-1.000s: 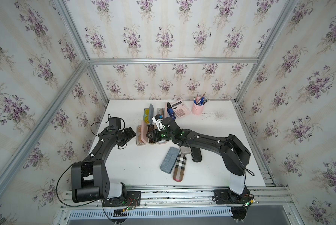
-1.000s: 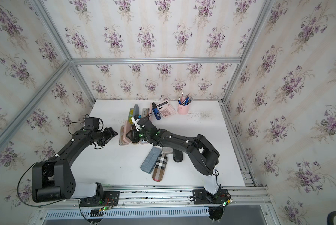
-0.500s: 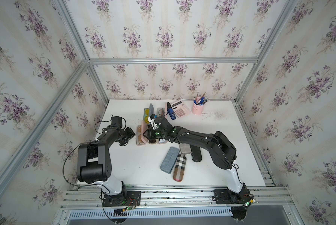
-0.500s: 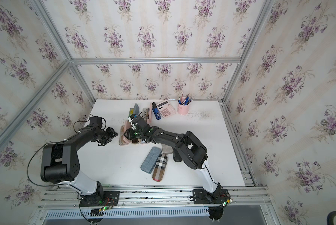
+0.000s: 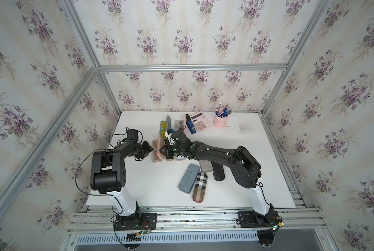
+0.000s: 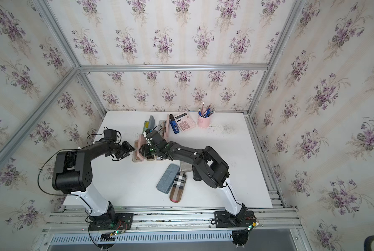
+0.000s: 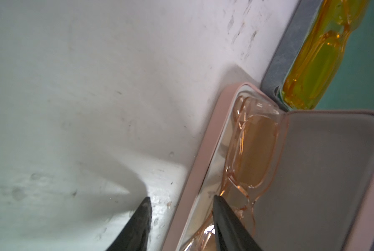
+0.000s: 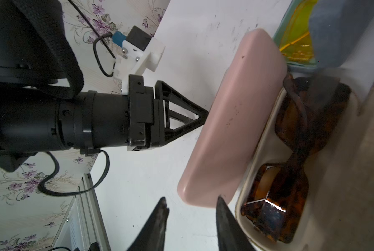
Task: Close the glasses case
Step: Close the glasses case at the center of the board.
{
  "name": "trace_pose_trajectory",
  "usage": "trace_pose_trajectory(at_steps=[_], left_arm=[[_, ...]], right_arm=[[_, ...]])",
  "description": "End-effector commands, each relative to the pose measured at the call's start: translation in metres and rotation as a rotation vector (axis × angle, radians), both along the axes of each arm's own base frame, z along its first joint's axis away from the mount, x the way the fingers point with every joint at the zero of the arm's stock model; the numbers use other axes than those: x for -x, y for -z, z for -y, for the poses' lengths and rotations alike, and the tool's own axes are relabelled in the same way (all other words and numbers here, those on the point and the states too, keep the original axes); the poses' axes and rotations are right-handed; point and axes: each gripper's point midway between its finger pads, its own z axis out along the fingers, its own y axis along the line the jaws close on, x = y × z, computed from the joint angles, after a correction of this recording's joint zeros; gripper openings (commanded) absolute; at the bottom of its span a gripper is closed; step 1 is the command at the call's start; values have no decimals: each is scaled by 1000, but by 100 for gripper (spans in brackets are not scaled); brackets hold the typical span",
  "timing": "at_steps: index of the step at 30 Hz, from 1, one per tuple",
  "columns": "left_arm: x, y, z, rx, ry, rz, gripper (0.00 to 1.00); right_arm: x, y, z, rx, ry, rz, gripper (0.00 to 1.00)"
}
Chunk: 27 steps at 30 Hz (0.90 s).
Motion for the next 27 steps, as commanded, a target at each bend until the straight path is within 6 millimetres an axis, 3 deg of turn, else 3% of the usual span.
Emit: trace_pose_trajectory(at_steps=[1, 7, 16, 27], left_arm=[[-4, 3, 2, 3, 25, 5, 42], [-3, 14, 3, 2, 29, -14, 40], [-2, 13, 2, -7, 30, -13, 35], [-2, 16, 3, -7, 34, -32, 23]], right_arm=[[-2, 3, 0, 10, 7, 4, 37], [-3, 5, -2, 3, 4, 0, 36], [-4, 9, -14, -7, -7, -13, 34], [-2, 19, -20, 1, -12, -30, 33]])
